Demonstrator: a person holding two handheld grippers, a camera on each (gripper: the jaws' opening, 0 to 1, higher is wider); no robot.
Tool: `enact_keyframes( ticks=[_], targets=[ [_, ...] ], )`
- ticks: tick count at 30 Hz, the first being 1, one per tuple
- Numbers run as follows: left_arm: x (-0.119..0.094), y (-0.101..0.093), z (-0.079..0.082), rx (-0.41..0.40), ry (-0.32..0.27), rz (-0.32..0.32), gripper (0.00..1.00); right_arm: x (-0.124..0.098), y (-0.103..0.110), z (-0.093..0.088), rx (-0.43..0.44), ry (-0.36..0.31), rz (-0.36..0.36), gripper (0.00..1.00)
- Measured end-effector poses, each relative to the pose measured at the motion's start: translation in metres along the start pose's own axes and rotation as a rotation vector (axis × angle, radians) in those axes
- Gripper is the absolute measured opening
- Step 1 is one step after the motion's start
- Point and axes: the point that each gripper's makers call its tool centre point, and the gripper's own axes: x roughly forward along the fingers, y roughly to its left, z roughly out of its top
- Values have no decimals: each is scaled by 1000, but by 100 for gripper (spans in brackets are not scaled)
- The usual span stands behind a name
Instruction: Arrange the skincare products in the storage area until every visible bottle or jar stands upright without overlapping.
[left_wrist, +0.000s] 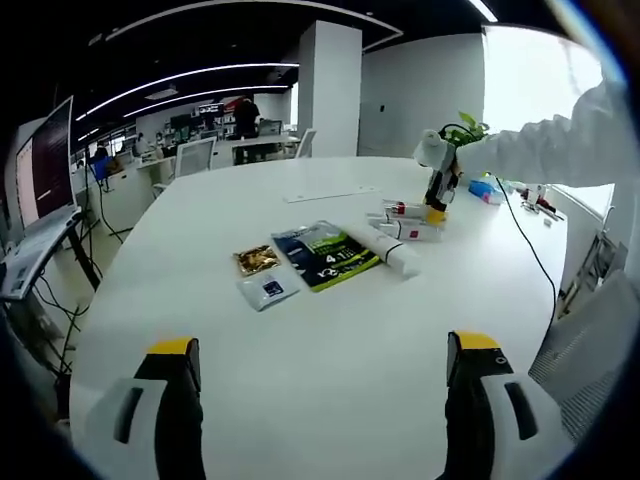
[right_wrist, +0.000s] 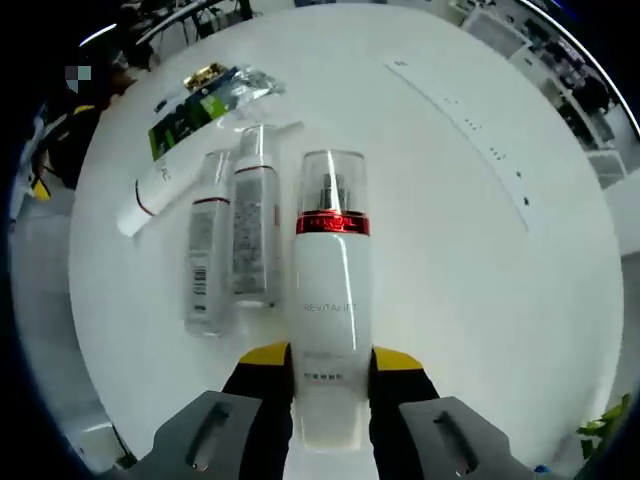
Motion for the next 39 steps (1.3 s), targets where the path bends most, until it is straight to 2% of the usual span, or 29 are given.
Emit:
enact_keyframes(
  ticks=[4, 5, 10, 18, 22, 27, 33, 37, 39],
  targets=[
    [0, -3, -1, 11, 6, -10, 97, -1, -1, 2, 9, -55, -13, 20],
    [0, -3, -1, 13, 6, -10, 97, -1, -4, 2, 29, -88, -24, 20],
    [0, -6, 0, 13, 5, -12, 96, -4, -6, 4, 94, -170, -47, 20],
    [1, -6, -1, 14, 13, -18, 95, -5, -6, 1, 189, -214, -70, 20],
    [1, -5, -1, 13, 10, -16, 95, -6, -4, -2, 241, -227, -45, 20],
    [1, -8, -3, 18, 20, -22, 95, -7, -1, -4, 367, -268, 8, 20],
    [2, -10, -3, 17, 24, -32, 94, -8, 3, -10, 484, -257, 66, 20],
    [3, -15, -3, -2, 27, -55, 92, -11, 13, -12, 543, -259, 97, 20],
    [4, -14, -3, 18, 30, -41, 93, -11, 16, -14, 573, -258, 116, 20]
  ],
)
